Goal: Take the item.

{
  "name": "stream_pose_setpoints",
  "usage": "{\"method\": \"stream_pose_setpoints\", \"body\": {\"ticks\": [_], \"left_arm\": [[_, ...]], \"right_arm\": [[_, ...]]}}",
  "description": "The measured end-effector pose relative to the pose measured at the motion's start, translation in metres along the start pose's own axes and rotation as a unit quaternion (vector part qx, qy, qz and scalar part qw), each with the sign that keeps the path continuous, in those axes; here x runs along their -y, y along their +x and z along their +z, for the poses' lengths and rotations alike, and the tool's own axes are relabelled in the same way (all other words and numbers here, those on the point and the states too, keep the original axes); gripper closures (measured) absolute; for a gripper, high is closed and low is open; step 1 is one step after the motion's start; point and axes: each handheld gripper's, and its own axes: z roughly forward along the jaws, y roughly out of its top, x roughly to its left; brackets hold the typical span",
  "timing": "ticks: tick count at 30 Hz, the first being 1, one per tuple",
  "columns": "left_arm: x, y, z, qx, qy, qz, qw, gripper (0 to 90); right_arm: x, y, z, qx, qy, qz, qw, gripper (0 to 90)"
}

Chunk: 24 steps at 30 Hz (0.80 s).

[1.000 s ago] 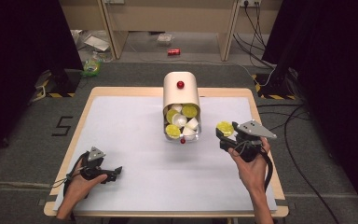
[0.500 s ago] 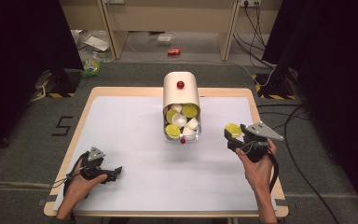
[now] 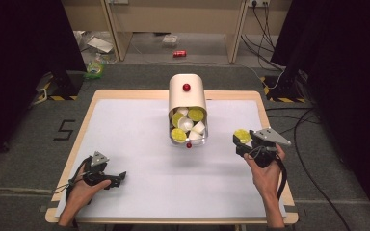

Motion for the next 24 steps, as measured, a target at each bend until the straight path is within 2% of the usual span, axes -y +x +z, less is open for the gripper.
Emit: {"method": "stream_pose_setpoints", "body": {"ticks": [24], "left_arm": [[0.0, 0.0, 0.0, 0.0, 0.0, 0.0, 1.0, 0.0]], "right_arm": [[0.021, -0.013, 0.018, 0.016, 0.026, 0.004, 0.9995, 37.4]]}}
